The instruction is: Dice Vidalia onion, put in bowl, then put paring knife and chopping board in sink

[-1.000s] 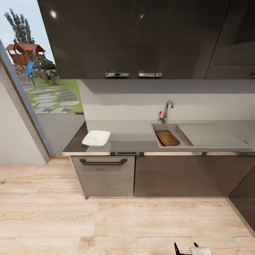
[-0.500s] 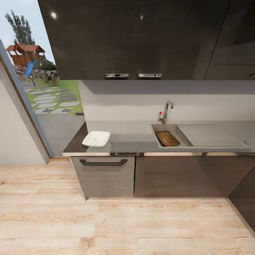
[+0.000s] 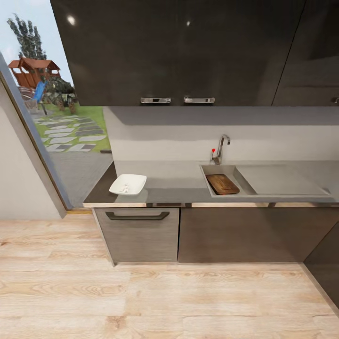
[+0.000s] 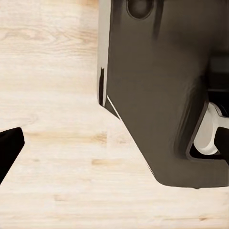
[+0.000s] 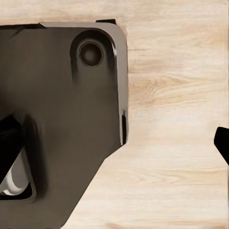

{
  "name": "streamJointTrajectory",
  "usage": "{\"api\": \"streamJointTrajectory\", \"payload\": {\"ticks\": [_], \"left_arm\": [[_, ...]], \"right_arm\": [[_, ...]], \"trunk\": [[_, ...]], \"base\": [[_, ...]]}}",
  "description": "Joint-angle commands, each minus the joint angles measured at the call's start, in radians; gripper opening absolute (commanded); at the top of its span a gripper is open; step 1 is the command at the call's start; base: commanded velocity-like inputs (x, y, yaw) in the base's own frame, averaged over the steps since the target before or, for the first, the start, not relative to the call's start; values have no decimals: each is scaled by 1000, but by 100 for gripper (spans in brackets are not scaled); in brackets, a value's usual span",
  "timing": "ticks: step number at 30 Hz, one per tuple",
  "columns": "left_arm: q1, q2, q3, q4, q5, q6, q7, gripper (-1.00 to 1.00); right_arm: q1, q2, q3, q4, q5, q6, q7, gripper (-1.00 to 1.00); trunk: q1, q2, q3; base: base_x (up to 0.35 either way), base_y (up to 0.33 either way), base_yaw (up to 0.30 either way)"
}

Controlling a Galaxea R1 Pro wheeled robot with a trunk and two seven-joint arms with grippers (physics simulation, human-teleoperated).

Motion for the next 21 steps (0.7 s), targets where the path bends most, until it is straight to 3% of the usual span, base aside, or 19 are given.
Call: {"api": "streamJointTrajectory", "payload": {"ticks": [1, 7, 14, 17, 21], "left_arm": [[-1, 1, -7, 1, 11, 2, -4, 100], [-1, 0, -8, 0, 11, 2, -5, 100], [-1, -8, -9, -2, 7, 1, -6, 100], [-1, -25, -9, -5, 6, -6, -6, 100], [-1, -32, -10, -6, 6, -17, -6, 100]], "right_arm": [[-1, 0, -20, 1, -13, -4, -22, 100], [-1, 0, -106, 0, -17, -6, -125, 100], [-1, 8, -114, -7, -15, -8, -144, 100], [-1, 11, -116, -13, -19, -9, -145, 100], [-1, 38, -118, -33, -21, -10, -145, 100]], "trunk": [[1, -2, -2], [1, -2, -2], [1, -2, -2], [1, -2, -2], [1, -2, -2]], "base": [[0, 0, 0], [0, 0, 0], [0, 0, 0], [0, 0, 0], [0, 0, 0]]}}
